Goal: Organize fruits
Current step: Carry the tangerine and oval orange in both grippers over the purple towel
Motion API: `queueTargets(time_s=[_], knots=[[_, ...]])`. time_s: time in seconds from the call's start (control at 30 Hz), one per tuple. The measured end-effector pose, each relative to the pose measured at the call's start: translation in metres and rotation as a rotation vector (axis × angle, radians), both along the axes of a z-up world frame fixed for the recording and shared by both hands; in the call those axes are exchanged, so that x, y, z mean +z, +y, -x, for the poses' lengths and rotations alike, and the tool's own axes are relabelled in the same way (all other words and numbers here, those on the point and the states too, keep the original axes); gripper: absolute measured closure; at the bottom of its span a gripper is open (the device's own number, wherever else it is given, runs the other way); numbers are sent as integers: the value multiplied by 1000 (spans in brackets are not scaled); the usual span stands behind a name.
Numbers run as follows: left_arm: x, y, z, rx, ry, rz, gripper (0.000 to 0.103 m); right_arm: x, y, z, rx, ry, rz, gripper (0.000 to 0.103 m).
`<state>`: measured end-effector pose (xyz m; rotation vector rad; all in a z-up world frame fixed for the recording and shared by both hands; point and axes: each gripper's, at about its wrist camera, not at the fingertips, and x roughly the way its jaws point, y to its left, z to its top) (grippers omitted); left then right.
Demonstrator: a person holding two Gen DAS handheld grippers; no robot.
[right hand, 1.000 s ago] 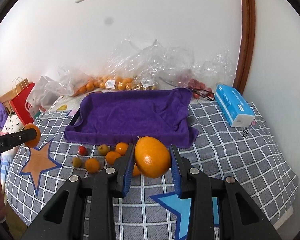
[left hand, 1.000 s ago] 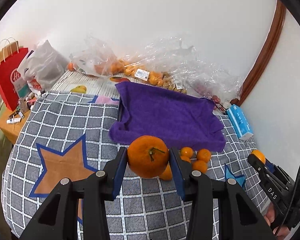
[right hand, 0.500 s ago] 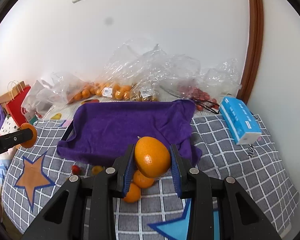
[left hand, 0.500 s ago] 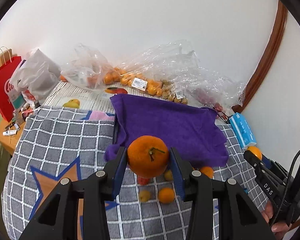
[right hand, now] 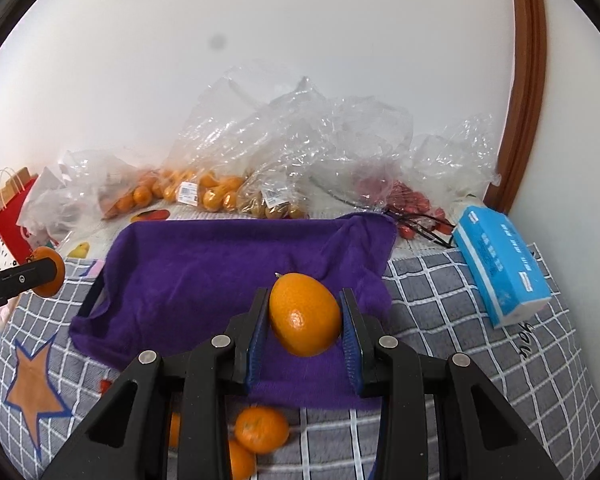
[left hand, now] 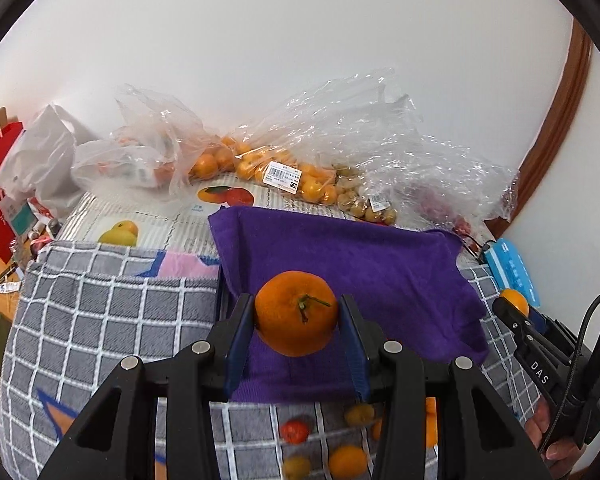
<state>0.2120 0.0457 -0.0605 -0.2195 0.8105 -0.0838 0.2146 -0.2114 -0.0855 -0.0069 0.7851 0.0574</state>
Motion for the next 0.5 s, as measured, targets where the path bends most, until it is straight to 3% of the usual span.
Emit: queueTargets(time_s=[0.5], knots=[[-48, -15, -68, -14, 77, -21, 63, -54, -5, -63, -1, 68, -4, 69]])
